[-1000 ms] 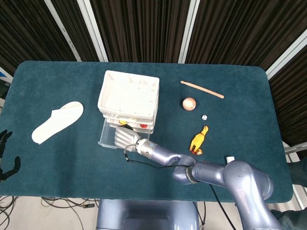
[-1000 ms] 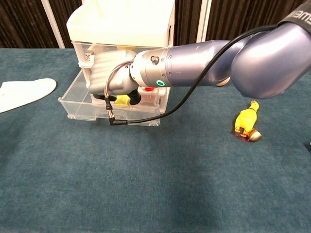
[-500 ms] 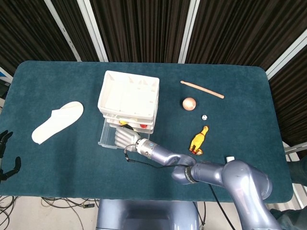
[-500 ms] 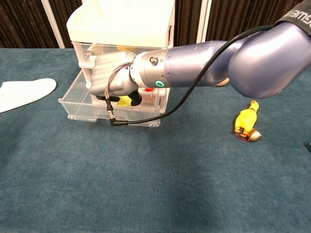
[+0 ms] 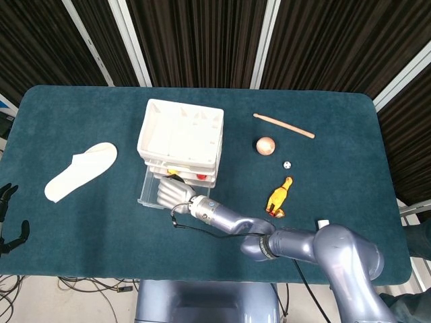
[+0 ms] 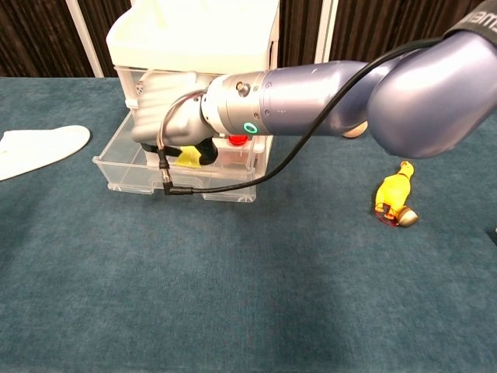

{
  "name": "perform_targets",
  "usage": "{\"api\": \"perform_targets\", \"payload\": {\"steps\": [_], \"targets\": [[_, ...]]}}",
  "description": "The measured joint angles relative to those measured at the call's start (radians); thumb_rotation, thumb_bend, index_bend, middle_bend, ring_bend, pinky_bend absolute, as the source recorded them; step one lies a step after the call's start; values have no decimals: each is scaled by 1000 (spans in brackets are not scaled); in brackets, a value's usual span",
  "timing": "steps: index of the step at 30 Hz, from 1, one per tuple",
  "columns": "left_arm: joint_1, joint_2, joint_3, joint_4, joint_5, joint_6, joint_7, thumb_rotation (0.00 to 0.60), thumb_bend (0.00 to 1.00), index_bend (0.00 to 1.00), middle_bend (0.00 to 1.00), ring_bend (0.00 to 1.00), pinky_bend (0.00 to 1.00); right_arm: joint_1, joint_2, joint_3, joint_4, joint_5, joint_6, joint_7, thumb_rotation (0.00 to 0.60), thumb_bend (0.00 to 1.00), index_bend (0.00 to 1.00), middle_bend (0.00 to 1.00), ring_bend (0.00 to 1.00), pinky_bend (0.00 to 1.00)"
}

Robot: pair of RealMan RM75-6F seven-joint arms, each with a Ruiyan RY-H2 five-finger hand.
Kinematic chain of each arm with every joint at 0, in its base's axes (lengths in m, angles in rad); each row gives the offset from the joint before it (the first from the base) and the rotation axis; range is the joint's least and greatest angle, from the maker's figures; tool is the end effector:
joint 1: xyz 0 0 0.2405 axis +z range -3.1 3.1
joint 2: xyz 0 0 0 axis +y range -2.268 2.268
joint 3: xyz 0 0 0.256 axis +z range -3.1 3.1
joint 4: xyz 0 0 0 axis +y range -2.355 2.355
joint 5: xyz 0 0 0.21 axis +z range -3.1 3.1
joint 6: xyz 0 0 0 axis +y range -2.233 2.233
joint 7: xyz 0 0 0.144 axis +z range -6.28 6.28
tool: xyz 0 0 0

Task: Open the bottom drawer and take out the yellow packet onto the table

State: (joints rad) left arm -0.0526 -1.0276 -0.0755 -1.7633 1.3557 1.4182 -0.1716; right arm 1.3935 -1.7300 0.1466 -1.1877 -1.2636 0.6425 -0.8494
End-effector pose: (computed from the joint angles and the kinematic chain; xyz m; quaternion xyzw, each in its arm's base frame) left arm -0.3129 0.1729 0.1750 -0.5006 -0.5031 -0.4130 0.5707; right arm 0.0598 -0.3692 -0.0965 0.8919 0.1729 0.2675 0.3210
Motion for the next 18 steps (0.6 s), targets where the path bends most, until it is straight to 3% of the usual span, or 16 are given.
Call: {"api": "perform_targets", "payload": {"steps": [8,18], "targets": [[0,0,-2,1,-2,1,-2,600,514,30,0,0,0,-15,69,20,-98,4,41,8,600,316,625,1000,1000,1000],[1,-4,-2,0,0,7,10,600,514,30,0,0,0,-97,283,9,-369,8,132,-6,600,317,628,1000,1000,1000]]}}
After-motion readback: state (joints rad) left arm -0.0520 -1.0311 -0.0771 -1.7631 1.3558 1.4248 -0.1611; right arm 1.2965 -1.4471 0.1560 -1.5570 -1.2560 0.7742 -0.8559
